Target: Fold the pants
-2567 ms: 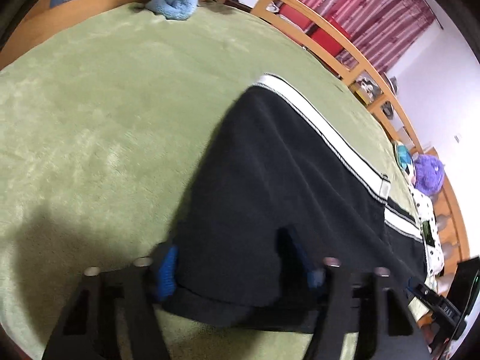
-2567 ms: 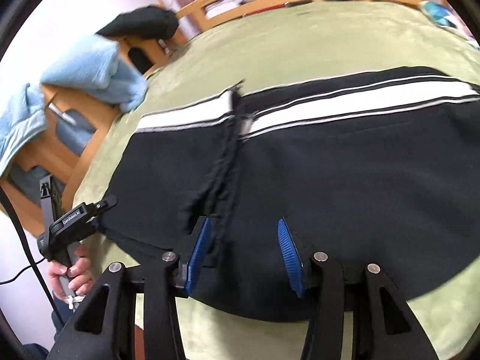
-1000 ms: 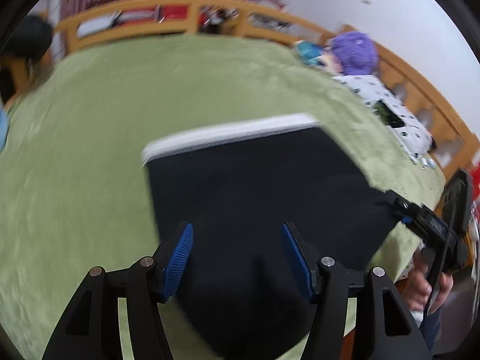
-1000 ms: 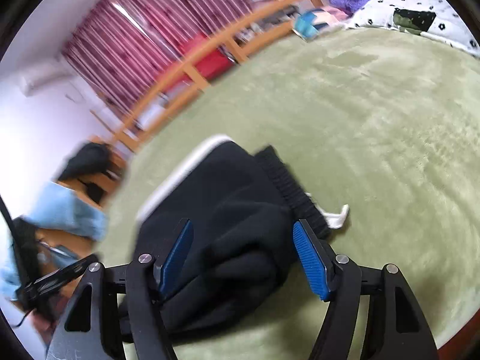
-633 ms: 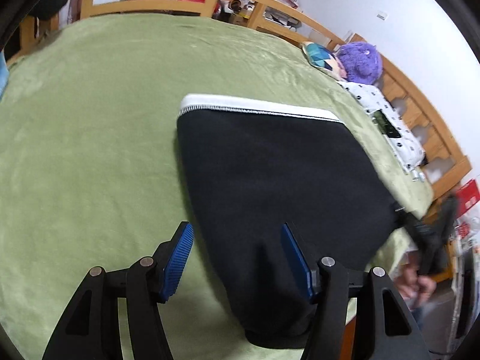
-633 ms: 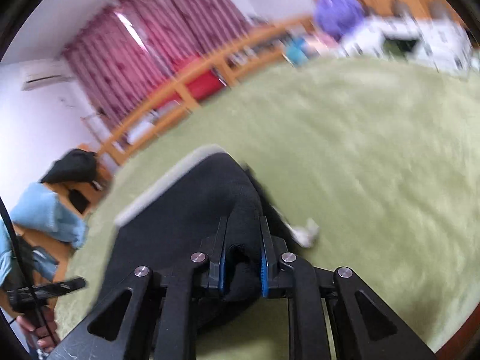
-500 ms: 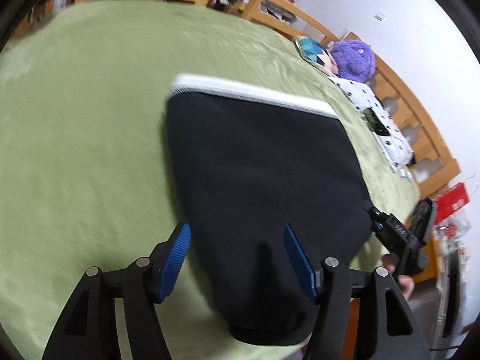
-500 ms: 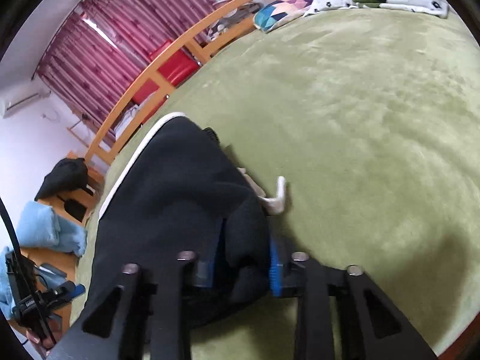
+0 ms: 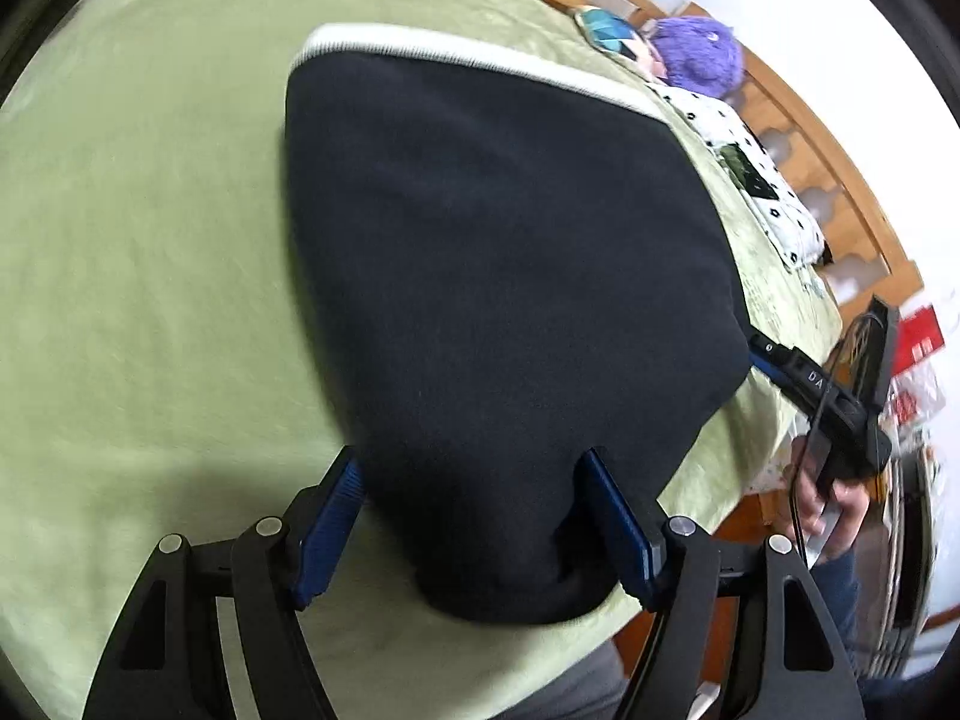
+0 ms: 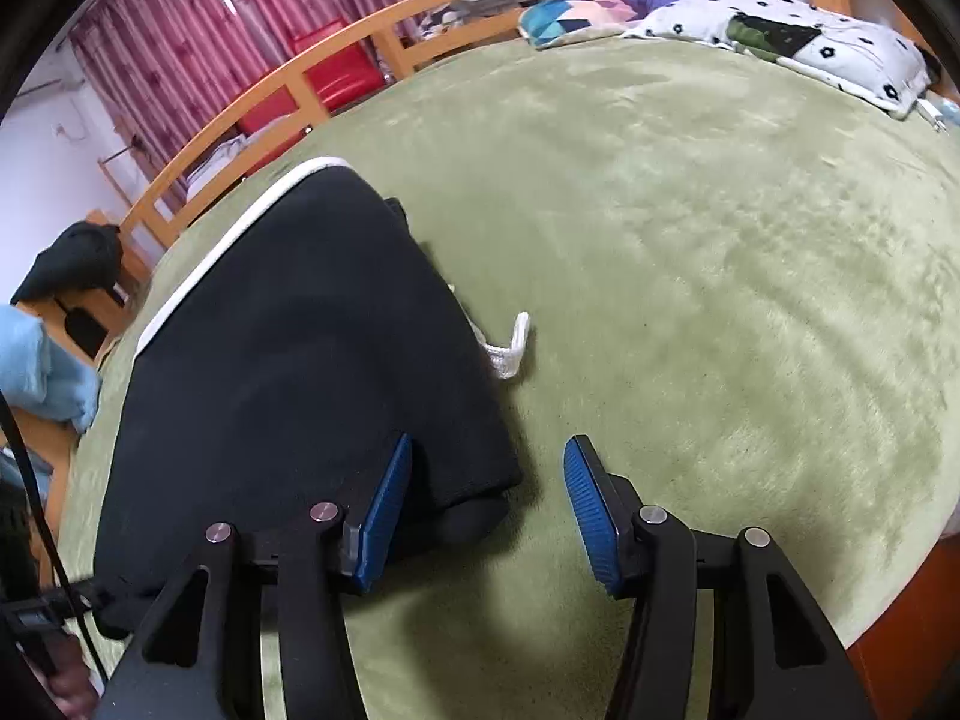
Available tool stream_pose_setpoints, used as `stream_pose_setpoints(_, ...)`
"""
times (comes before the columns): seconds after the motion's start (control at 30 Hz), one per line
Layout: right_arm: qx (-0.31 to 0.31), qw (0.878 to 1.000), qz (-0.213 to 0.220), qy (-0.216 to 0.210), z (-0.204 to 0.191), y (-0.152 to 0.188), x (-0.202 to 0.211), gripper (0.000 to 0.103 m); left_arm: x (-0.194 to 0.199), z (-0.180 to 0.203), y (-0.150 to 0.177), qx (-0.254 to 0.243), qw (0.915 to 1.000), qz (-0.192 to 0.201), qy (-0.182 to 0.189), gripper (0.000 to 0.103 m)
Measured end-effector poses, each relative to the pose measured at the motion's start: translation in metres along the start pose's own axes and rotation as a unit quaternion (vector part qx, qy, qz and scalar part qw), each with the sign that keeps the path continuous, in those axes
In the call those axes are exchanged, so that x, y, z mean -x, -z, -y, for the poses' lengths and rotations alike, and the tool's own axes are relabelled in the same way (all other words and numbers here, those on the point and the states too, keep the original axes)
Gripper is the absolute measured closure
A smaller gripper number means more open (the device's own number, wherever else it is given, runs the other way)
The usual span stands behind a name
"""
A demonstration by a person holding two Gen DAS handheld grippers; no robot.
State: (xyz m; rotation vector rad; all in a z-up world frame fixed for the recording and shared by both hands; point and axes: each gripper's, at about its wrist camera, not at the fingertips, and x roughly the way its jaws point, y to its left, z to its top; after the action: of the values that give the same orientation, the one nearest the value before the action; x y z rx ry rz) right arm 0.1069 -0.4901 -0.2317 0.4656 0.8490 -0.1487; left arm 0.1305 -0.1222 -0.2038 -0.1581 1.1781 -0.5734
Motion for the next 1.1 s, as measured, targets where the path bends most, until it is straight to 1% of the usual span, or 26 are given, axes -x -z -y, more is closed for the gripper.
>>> stream_pose_setpoints(0.07,0.016,1.0,-0.008,0.004,0.004,-0.009,0.011,0.049,0.015,0.0,-0.002,-0.021,0.9996,0.012,-0.013,0.032)
stream_pose_setpoints(0.1,0.017,1.0,-0.005,0.01,0.006,-0.014,0.018,0.048,0.023,-0.003,-0.005,-0.025,0.9994,0.019,-0.018,0.032)
stream_pose_setpoints(0.17,0.01,1.0,0.011,0.013,0.01,-0.023,0.03,0.043,0.029,-0.009,-0.019,-0.016,0.9993,0.029,-0.015,0.032)
stream_pose_setpoints(0.2,0.009,1.0,0.016,0.008,0.01,-0.03,0.032,0.037,0.027,-0.013,-0.03,-0.001,0.9992,0.039,-0.011,0.032)
stream_pose_setpoints(0.23,0.012,1.0,0.013,0.002,0.008,-0.039,0.031,0.034,0.023,-0.016,-0.038,0.01,0.999,0.041,-0.012,0.032)
stream_pose_setpoints(0.27,0.019,1.0,0.003,-0.001,0.003,-0.049,0.025,0.034,0.02,-0.023,-0.045,0.021,0.9988,0.043,-0.013,0.032)
stream_pose_setpoints(0.3,0.028,1.0,-0.013,-0.002,-0.003,-0.059,0.018,0.034,0.013,-0.028,-0.054,0.038,0.9979,0.047,-0.023,0.032)
stream_pose_setpoints(0.33,0.035,0.999,-0.024,-0.007,-0.01,-0.067,0.012,0.034,0.008,-0.032,-0.06,0.045,0.9974,0.046,-0.033,0.033)
stream_pose_setpoints(0.37,0.04,0.999,-0.027,-0.014,-0.014,-0.074,0.006,0.034,-0.001,-0.034,-0.067,0.052,0.9969,0.043,-0.042,0.033)
stream_pose_setpoints(0.4,0.051,0.998,-0.03,-0.02,-0.021,-0.081,-0.001,0.034,-0.007,-0.038,-0.069,0.056,0.9969,0.038,-0.04,0.033)
stream_pose_setpoints(0.47,0.07,0.996,-0.046,-0.017,-0.033,-0.087,-0.017,0.034,-0.022,-0.042,-0.076,0.068,0.9967,0.022,-0.037,0.033)
stream_pose_setpoints(0.5,0.08,0.995,-0.064,-0.015,-0.038,-0.088,-0.028,0.034,-0.026,-0.044,-0.076,0.073,0.9964,0.021,-0.037,0.033)
stream_pose_setpoints(0.53,0.089,0.992,-0.084,-0.013,-0.041,-0.087,-0.041,0.034,-0.031,-0.048,-0.078,0.08,0.9957,0.022,-0.041,0.031)
stream_pose_setpoints(0.57,0.093,0.991,-0.095,-0.014,-0.041,-0.086,-0.05,0.034,-0.034,-0.052,-0.079,0.088,0.9952,0.023,-0.037,0.031)
stream_pose_setpoints(0.6,0.092,0.991,-0.095,-0.023,-0.04,-0.086,-0.054,0.029,-0.036,-0.053,-0.079,0.094,0.9948,0.024,-0.031,0.031)
stream_pose_setpoints(0.63,0.087,0.992,-0.091,-0.031,-0.036,-0.087,-0.058,0.02,-0.038,-0.056,-0.079,0.103,0.9941,0.027,-0.021,0.031)
stream_pose_setpoints(0.7,0.074,0.992,-0.094,-0.042,-0.026,-0.088,-0.066,0.013,-0.043,-0.059,-0.083,0.115,0.9929,0.031,-0.009,0.034)
stream_pose_setpoints(0.73,0.06,0.992,-0.1,-0.055,-0.021,-0.088,-0.071,0.012,-0.046,-0.06,-0.085,0.115,0.9928,0.033,-0.005,0.038)
stream_pose_setpoints(0.77,0.037,0.99,-0.111,-0.076,-0.015,-0.088,-0.078,0.012,-0.049,-0.059,-0.087,0.112,0.9932,0.032,-0.003,0.042)
stream_pose_setpoints(0.8,0.024,0.989,-0.115,-0.091,-0.011,-0.087,-0.081,0.012,-0.052,-0.058,-0.089,0.109,0.9936,0.031,-0.005,0.042)
stream_pose_setpoints(0.9,0.031,0.989,-0.107,-0.101,-0.012,-0.085,-0.081,0.013,-0.055,-0.054,-0.094,0.102,0.9943,0.031,-0.008,0.043)
stream_pose_setpoints(0.97,0.028,0.988,-0.108,-0.11,-0.015,-0.084,-0.085,0.014,-0.055,-0.054,-0.094,0.105,0.994,0.029,-0.006,0.047)
stream_pose_setpoints(1.0,0.017,0.985,-0.114,-0.126,-0.015,-0.084,-0.087,0.021,-0.055,-0.054,-0.094,0.107,0.9939,0.029,-0.003,0.049)
stream_pose_setpoints(1.03,0.006,0.982,-0.121,-0.146,-0.014,-0.085,-0.091,0.036,-0.053,-0.054,-0.094,0.108,0.9937,0.03,0.001,0.055)
stream_pose_setpoints(1.07,-0.011,0.977,-0.13,-0.17,-0.014,-0.084,-0.093,0.039,-0.051,-0.055,-0.093,0.108,0.9936,0.033,0.003,0.063)
stream_pose_setpoints(1.1,-0.015,0.978,-0.128,-0.164,-0.015,-0.084,-0.092,0.04,-0.048,-0.053,-0.094,0.107,0.9935,0.037,0.007,0.068)
